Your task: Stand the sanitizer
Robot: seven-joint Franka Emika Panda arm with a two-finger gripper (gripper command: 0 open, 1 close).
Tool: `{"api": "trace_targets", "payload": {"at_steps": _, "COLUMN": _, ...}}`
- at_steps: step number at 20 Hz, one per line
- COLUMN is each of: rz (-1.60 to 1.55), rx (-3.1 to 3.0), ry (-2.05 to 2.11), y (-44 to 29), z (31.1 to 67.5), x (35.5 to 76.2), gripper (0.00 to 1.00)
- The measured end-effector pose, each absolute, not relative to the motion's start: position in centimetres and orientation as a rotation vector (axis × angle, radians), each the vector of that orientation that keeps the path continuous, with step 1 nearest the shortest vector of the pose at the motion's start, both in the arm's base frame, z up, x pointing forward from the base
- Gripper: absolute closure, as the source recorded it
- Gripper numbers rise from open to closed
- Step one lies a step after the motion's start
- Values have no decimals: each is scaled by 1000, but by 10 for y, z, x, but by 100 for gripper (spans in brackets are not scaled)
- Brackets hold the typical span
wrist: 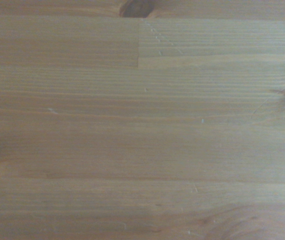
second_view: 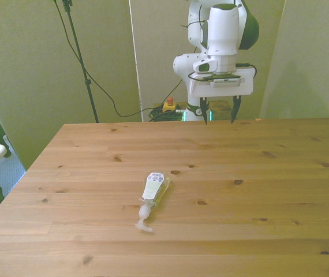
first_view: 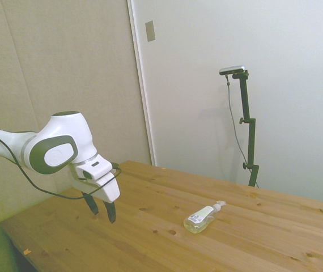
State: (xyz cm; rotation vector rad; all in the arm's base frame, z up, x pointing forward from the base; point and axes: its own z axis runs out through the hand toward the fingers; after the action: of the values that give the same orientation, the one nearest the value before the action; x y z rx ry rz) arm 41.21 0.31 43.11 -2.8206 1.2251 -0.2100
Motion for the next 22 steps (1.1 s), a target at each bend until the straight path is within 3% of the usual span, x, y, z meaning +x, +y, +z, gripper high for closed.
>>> {"api": "trace_targets", "payload": {"at_steps": 4, "rz": -197, "rx": -2798, "ry": 1236, "y": -4, "z": 432, "x": 417, "gripper": 0}}
{"api": "trace_targets", "payload": {"at_steps": 7, "rz": -245, "rx": -2747, "ry": 1315, "y": -37, "z": 441, "x": 443, "gripper": 0}}
{"api": "trace_targets", "payload": {"at_steps": 11, "rz": -327, "rx": -2691, "ry": 1442, "y": -94, "z": 444, "x": 507, "gripper": 0}}
{"api": "trace_targets", "payload": {"at_steps": 18, "rz": -416, "rx": -2629, "ry": 1602, "y": -155, "z": 414, "x": 629, "gripper": 0}}
{"api": "trace_targets", "payload": {"at_steps": 22, "rz": -455, "rx": -2605, "ry": 1654, "y": -177, "z": 417, "x": 676, "gripper": 0}}
